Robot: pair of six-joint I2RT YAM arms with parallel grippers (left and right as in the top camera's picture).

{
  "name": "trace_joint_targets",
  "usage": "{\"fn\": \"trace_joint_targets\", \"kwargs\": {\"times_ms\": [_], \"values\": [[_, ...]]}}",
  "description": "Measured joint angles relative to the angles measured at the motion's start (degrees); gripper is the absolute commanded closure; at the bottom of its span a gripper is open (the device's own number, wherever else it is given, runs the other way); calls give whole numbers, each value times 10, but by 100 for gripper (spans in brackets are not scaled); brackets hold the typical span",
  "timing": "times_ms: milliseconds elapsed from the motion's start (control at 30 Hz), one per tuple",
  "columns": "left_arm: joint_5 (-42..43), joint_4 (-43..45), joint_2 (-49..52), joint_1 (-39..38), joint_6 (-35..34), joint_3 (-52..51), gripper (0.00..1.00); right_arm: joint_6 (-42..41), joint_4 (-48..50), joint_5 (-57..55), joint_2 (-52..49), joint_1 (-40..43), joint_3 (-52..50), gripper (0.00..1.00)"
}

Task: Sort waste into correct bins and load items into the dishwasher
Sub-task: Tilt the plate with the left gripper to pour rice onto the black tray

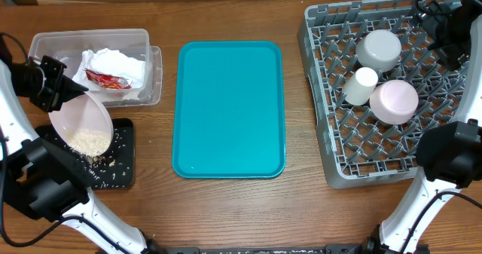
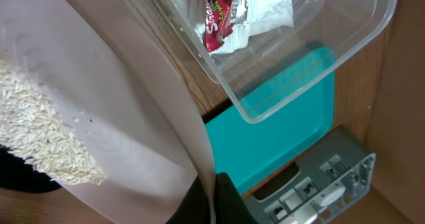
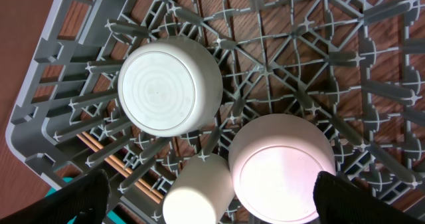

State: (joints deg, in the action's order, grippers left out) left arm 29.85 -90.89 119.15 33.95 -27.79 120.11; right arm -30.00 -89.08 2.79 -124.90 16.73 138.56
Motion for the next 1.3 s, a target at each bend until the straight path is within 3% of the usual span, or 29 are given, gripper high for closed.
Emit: {"fn": "trace_joint_targets", "kwargs": {"times_ms": [533,933,1300], "values": [[72,-20,0,60,45,-3,96,0,0,0,0,0,0,0],[143,27,0,62,71,-103,96,0,0,0,0,0,0,0],[218,35,0,75,91,-111,96,0,0,0,0,0,0,0]]}}
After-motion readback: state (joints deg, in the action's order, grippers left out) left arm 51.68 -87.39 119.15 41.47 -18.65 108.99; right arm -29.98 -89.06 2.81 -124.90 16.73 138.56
